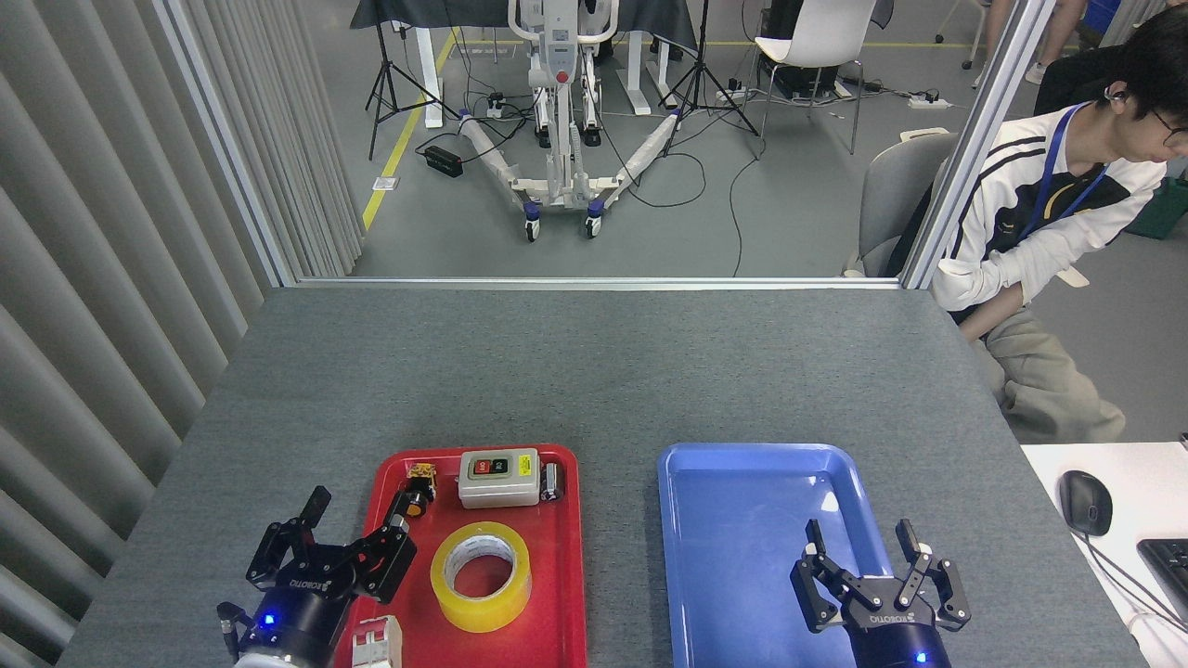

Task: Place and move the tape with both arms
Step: 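Move the left gripper toward the yellow tape roll in the red tray, then insert the left gripper into the tape roll's hole and close it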

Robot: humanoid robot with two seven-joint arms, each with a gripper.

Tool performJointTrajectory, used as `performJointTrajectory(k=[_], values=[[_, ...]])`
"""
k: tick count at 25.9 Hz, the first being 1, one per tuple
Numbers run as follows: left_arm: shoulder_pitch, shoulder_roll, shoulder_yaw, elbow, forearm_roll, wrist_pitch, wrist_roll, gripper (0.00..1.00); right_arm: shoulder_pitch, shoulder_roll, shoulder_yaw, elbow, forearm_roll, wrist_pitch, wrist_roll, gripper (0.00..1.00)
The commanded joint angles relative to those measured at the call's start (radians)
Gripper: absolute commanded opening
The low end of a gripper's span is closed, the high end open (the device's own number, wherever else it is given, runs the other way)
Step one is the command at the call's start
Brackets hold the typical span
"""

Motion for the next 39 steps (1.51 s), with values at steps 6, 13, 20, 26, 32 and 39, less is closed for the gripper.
performJointTrajectory(k=[6, 13, 20, 26, 32, 39], values=[[0.006, 0.003, 0.039, 0.003, 0.015, -0.055, -0.006, 1.0, 0.0, -0.001, -0.002, 0.0, 0.0, 0.001, 0.0, 1.0], [0.018, -0.001, 0.039, -0.041, 0.017, -0.046, -0.035, 1.0, 0.0, -0.001, 0.0, 0.0, 0.0, 0.001, -0.013, 1.0], [-0.084, 0.031, -0.044, -0.037, 0.036, -0.054, -0.534, 1.0, 0.0, -0.001, 0.0, 0.004, 0.0, 0.001, -0.013, 1.0], [-0.163, 0.14, -0.19, 0.019, 0.265, -0.003, -0.601, 1.0, 0.003, 0.0, 0.0, 0.005, 0.0, -0.005, -0.013, 1.0], [-0.233, 0.204, -0.271, 0.055, 0.28, 0.052, -0.612, 0.99, 0.005, 0.002, -0.002, 0.008, 0.0, -0.022, -0.013, 1.0], [-0.279, 0.212, -0.325, 0.158, 0.28, 0.051, -0.646, 0.99, 0.005, 0.0, 0.0, 0.008, 0.0, -0.019, -0.013, 1.0]])
